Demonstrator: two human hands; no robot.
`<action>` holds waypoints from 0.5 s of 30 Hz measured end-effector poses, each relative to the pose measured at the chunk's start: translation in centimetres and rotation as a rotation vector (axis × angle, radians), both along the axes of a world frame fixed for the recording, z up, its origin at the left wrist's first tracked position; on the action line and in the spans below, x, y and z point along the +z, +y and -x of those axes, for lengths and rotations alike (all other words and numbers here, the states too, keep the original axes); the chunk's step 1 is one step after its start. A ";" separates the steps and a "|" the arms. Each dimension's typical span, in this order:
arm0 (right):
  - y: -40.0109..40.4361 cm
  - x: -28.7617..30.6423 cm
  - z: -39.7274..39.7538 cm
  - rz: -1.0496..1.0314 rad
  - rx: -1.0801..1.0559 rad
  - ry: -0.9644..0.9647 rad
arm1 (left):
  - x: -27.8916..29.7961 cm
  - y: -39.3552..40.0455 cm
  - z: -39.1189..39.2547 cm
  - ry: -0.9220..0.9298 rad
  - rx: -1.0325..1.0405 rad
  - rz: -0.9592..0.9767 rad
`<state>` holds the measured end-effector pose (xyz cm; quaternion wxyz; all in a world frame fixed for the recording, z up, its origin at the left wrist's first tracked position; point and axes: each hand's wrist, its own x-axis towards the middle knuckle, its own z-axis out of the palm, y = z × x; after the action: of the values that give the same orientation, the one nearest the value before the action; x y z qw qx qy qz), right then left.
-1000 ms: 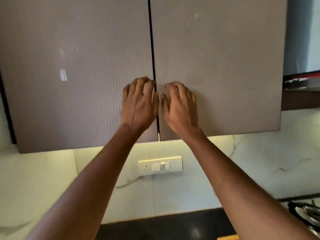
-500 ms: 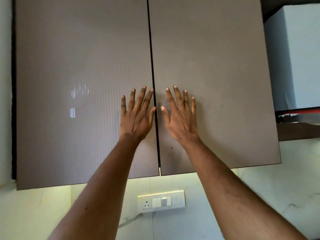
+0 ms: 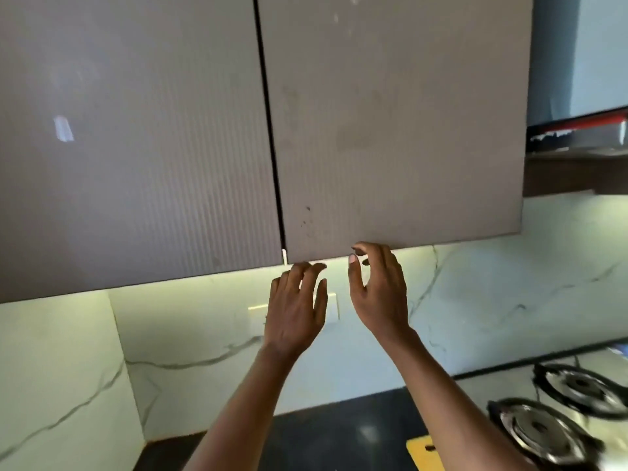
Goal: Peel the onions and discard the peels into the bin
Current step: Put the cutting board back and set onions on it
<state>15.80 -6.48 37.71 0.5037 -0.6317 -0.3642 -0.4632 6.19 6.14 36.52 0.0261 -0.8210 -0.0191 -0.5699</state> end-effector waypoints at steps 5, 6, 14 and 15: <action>-4.8 -4.3 -2.7 0.055 -0.026 0.150 | -3.9 -3.4 -3.9 0.173 -0.121 0.075; -5.8 -5.5 -3.1 0.061 -0.050 0.182 | -5.0 -4.3 -4.7 0.200 -0.148 0.089; -14.3 -18.0 -5.5 0.116 -0.207 0.555 | -16.8 -12.3 -10.8 0.543 -0.345 0.209; -15.4 -20.0 -5.6 0.129 -0.225 0.610 | -18.7 -13.1 -11.3 0.602 -0.359 0.220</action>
<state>21.40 -21.90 17.68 0.4943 -0.8081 -0.1531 -0.2814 17.52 -6.99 17.83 -0.1584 -0.9401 0.0729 -0.2928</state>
